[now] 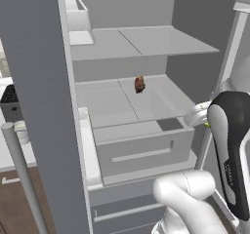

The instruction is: Grab a lemon wedge from the fridge and one ice cube from the ice bowl, and put them in the glass of lemonade.

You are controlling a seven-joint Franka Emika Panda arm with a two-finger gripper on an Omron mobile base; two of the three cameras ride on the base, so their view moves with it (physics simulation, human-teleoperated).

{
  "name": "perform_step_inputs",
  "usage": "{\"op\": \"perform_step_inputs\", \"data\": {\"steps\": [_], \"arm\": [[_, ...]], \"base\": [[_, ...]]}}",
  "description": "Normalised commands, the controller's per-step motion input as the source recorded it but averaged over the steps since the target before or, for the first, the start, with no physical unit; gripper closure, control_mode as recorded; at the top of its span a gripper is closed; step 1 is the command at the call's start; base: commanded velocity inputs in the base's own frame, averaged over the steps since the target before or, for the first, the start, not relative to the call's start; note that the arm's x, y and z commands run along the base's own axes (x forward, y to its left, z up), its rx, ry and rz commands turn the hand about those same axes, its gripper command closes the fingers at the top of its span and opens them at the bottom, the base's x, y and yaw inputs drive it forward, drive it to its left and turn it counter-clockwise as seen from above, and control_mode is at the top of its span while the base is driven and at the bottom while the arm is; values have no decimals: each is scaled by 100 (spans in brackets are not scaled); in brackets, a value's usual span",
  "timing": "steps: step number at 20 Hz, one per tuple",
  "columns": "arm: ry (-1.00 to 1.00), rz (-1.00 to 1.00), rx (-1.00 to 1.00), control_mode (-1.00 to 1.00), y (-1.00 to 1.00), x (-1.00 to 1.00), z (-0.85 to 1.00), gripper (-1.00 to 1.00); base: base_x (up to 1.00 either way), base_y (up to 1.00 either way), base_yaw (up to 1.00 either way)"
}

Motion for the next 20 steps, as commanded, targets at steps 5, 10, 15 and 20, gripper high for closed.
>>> {"op": "perform_step_inputs", "data": {"steps": [5, 10, 15, 20], "arm": [[7, -9, 3, -100, -2, 0, -4, 100], [0, 0, 0, -100, 0, 0, 0, 100], [0, 0, 0, 100, 0, -8, 0, 100], [0, 0, 0, 100, 0, 0, 0, 100]], "base": [[0, 0, 0], [0, 0, 0], [-32, 0, 0], [-100, 0, 0]]}}
